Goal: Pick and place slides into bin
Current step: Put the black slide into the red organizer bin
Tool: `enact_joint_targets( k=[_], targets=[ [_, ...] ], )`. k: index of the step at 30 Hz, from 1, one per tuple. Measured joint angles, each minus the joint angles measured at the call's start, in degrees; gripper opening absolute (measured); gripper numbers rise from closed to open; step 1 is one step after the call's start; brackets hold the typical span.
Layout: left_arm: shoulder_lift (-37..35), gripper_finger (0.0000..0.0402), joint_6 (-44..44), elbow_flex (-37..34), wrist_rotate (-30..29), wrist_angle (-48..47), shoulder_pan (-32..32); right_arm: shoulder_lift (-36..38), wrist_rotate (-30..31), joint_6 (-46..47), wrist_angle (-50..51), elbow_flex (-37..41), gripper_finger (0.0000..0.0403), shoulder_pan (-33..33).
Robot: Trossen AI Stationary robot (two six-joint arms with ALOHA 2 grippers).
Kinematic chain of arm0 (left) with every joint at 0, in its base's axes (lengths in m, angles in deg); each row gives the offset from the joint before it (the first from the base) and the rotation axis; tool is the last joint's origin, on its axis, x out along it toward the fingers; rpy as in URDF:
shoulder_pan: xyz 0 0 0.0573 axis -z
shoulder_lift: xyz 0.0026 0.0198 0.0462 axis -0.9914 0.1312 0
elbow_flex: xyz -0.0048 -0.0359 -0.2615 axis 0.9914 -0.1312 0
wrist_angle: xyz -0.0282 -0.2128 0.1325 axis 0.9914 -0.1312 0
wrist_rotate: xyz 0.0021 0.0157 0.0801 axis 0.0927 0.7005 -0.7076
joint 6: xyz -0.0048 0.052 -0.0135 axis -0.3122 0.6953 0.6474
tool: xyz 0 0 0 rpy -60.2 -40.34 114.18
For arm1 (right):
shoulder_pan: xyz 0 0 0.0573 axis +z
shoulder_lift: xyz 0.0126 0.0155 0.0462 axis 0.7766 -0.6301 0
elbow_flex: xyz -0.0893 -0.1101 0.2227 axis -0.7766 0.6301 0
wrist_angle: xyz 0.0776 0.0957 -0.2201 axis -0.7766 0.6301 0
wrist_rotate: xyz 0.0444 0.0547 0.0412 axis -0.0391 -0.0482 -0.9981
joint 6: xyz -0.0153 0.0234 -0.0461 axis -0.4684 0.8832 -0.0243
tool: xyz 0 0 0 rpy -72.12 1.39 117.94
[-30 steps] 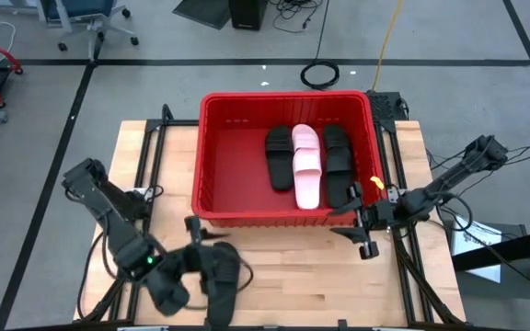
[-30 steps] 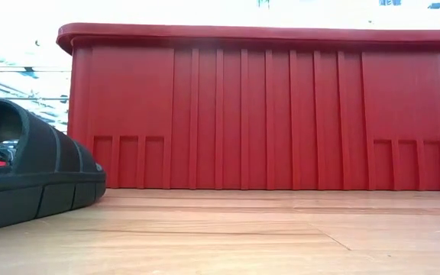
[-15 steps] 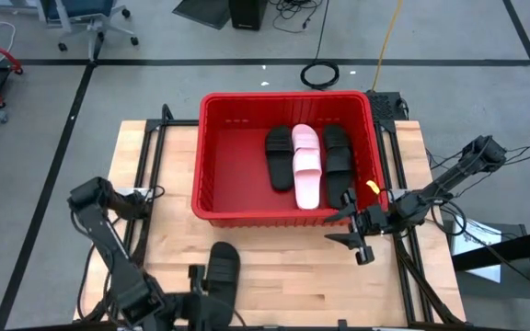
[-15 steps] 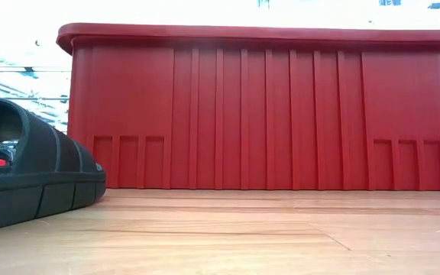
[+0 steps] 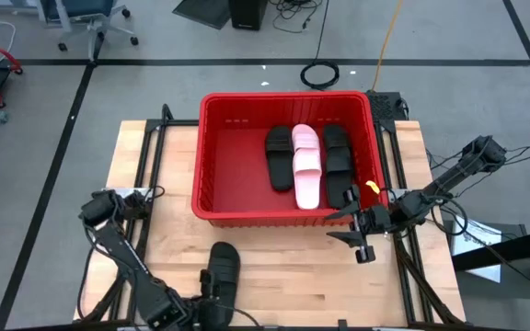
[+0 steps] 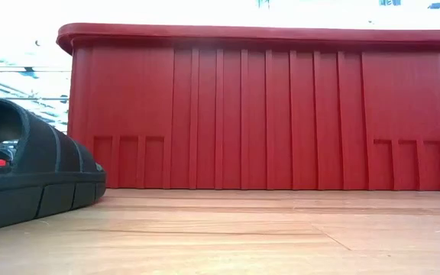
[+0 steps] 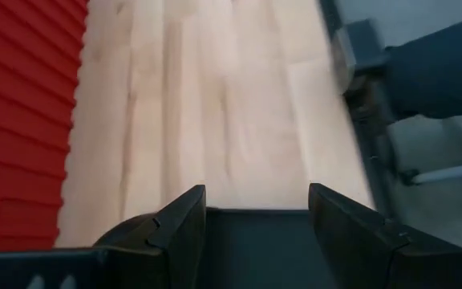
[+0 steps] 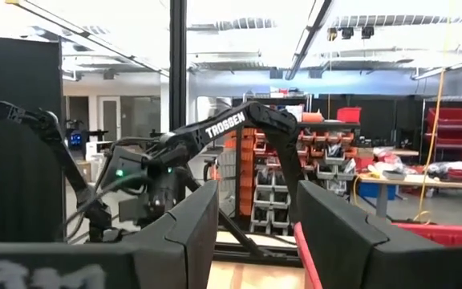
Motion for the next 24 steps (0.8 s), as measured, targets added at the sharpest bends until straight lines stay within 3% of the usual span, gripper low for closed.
enact_joint_targets(
  k=[8,24],
  targets=[
    [1.7,0.0218,-4.8,0.0,6.4,-4.9,-3.6,0.0,0.0,-0.9,0.0,0.0,0.016,0.0],
    [6.4,0.0218,-12.8,0.0,8.0,-20.9,-6.7,0.0,0.2,-2.2,-0.5,0.0,0.016,0.0]
  ],
)
